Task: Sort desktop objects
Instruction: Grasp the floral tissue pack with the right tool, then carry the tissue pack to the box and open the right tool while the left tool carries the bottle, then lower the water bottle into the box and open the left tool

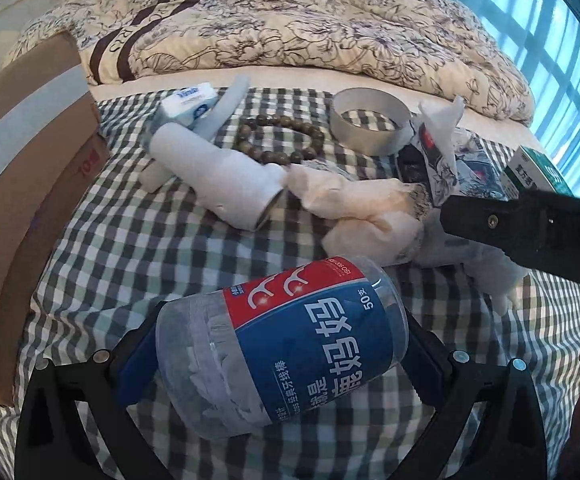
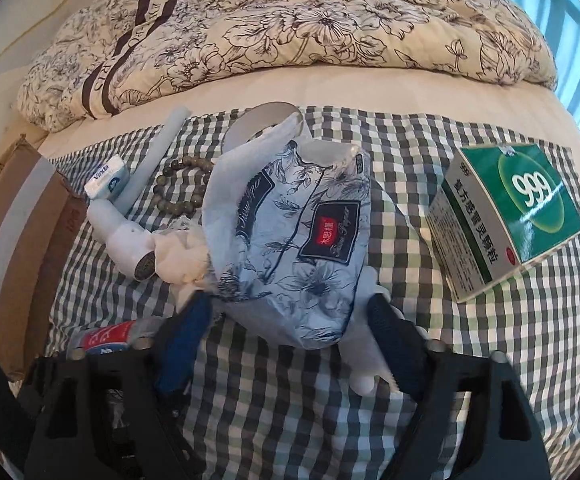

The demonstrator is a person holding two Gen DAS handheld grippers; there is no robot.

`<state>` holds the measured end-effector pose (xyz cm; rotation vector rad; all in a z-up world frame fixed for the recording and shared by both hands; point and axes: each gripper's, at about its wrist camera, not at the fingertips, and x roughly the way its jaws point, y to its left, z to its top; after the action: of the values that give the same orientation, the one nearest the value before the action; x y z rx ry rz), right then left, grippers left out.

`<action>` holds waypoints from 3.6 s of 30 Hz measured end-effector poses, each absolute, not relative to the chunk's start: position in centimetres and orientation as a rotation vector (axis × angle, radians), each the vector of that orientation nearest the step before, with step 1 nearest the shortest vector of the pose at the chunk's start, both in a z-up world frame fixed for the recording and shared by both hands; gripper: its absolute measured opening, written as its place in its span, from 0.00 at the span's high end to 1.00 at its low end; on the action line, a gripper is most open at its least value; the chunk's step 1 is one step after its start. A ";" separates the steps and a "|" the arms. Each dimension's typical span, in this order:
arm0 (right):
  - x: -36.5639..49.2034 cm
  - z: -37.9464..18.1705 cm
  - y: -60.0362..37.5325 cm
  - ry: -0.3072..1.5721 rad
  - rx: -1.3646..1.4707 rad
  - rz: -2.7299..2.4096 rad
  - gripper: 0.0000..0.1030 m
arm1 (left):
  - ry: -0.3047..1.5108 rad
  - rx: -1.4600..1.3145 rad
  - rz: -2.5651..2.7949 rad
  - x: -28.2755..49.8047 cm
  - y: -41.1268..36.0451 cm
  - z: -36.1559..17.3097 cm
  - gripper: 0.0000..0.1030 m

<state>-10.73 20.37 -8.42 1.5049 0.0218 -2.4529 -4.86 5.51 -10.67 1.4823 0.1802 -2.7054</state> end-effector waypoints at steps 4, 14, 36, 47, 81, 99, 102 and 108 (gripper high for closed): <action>-10.7 -8.2 20.1 0.055 1.503 -2.462 0.58 | 0.205 1.477 -2.703 -4.8 5.0 -10.6 0.00; -9.2 -6.5 20.0 0.080 1.460 -2.475 0.63 | 0.222 1.431 -2.721 -3.8 4.0 -9.3 0.00; -5.1 0.9 17.0 0.086 1.274 -2.469 0.64 | 0.208 1.237 -2.747 -0.9 1.0 -2.0 0.00; -3.7 4.7 12.2 0.093 1.165 -2.432 0.64 | 0.225 1.129 -2.705 0.5 -3.9 2.5 0.00; -2.3 4.2 -7.9 0.229 1.070 -2.166 0.61 | 0.461 0.989 -2.471 2.1 -24.6 3.1 0.00; -3.2 4.1 -6.8 0.087 1.068 -2.180 0.25 | 0.411 1.136 -2.363 0.6 -24.6 0.9 0.00; -3.4 4.2 -6.0 0.062 1.075 -2.190 0.25 | 0.323 1.181 -2.343 0.0 -23.7 0.8 0.00; -3.6 4.3 -4.8 0.030 1.086 -2.207 0.25 | 0.376 1.224 -2.388 0.0 -23.3 0.5 0.00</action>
<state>-3.62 -4.76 4.27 1.0858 0.0301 -2.2065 0.01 -23.27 0.52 1.2238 0.3758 -2.3883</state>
